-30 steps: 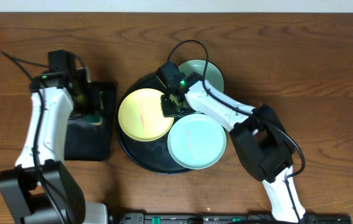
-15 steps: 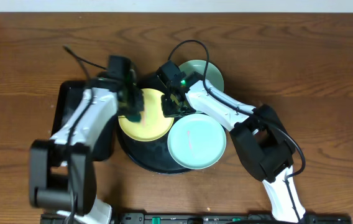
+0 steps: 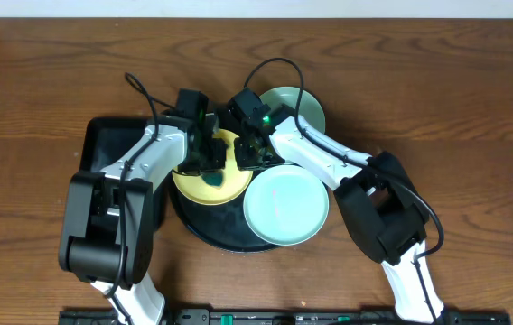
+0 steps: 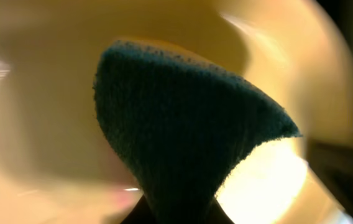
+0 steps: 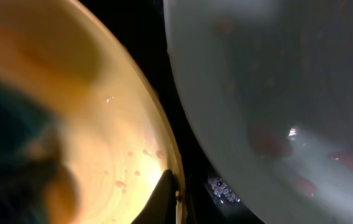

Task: Clean dirty plates on tray and stack at the side
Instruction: 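Scrub the yellow plate with the sponge in the left gripper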

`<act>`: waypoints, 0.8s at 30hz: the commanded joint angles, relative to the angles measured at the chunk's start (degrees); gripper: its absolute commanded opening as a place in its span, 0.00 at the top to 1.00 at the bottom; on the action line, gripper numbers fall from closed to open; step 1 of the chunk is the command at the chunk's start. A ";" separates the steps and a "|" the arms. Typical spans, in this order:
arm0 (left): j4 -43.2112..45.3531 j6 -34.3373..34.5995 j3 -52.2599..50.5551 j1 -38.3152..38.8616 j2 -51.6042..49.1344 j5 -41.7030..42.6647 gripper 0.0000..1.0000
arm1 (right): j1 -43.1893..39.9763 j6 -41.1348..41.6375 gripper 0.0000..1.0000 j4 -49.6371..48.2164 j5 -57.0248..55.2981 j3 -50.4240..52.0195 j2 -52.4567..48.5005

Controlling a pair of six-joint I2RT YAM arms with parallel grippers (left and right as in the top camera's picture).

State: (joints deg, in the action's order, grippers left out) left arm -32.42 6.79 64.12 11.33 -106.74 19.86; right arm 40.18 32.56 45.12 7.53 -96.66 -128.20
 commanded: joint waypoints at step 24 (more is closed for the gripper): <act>-7.06 -0.57 -0.04 5.55 -0.85 -1.20 0.92 | -0.46 -0.96 0.96 0.76 -1.05 0.09 -1.79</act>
State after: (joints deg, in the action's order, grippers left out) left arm -38.26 15.51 64.49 14.61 -106.69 5.10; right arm 40.18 32.42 45.15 7.55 -96.66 -128.20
